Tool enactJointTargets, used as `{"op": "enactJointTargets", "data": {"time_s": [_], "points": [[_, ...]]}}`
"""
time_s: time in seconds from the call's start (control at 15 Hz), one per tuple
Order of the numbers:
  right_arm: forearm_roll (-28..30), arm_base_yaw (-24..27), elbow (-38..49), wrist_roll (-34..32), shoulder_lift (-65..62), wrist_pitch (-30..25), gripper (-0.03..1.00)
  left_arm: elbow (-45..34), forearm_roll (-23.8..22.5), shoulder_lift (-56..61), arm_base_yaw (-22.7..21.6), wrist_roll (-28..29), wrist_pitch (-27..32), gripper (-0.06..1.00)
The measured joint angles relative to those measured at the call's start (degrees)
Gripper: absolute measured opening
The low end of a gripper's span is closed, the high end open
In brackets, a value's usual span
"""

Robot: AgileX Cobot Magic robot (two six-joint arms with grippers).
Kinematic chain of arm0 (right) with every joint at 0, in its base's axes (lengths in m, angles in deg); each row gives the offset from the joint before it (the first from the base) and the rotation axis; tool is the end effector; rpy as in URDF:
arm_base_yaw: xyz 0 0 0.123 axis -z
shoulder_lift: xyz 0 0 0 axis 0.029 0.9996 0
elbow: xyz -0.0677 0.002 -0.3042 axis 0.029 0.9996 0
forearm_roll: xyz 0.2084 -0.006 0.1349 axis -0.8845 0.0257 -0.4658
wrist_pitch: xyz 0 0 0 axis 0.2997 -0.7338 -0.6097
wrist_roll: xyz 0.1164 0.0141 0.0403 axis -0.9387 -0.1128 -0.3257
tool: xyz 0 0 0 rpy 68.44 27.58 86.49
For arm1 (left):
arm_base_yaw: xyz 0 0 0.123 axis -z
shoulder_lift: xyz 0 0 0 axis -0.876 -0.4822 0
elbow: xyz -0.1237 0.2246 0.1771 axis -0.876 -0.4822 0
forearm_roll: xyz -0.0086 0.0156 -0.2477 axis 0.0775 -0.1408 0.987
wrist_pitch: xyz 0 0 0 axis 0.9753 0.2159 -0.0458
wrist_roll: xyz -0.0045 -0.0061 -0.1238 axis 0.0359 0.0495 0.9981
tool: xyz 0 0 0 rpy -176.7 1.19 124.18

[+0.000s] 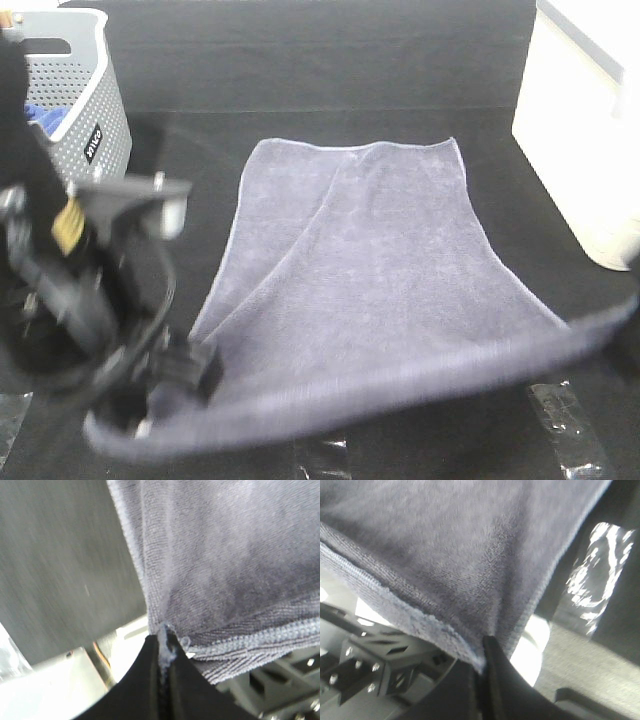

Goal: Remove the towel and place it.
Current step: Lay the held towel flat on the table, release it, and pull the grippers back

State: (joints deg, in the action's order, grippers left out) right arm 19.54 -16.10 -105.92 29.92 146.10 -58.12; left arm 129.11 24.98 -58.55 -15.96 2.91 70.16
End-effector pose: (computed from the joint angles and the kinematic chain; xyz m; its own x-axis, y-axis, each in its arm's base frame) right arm 0.1350 0.0838 0.2688 -0.9518 -0.2561 -0.1688 -0.3023 0.8764 0.3749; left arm 0.1654 -0.1889 0.2120 -0.9583 0.2850 0.0206 0.2800 0.9509 -0.1320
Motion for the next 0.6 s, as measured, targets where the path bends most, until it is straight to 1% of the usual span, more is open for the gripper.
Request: {"op": "enactJointTargets", "data": {"time_s": [0.13,0.27,0.47,0.6], "points": [[-0.74,0.00,4.18,-0.74,-3.09,0.00,0.00,-2.98,1.15,1.38,3.32,2.75,-0.34,0.00],[-0.74,0.23,7.73,-1.26,-6.30,0.00,0.00,-4.35,1.72,1.78,7.51,4.98,-0.40,0.00],[-0.69,0.23,10.03,-2.58,-10.20,-0.06,0.00,-4.70,0.92,1.78,13.81,8.25,-0.46,0.00],[-0.69,0.29,10.20,-2.58,-10.89,-0.17,0.00,-4.70,0.57,1.78,14.55,10.71,-0.46,0.00]]}}
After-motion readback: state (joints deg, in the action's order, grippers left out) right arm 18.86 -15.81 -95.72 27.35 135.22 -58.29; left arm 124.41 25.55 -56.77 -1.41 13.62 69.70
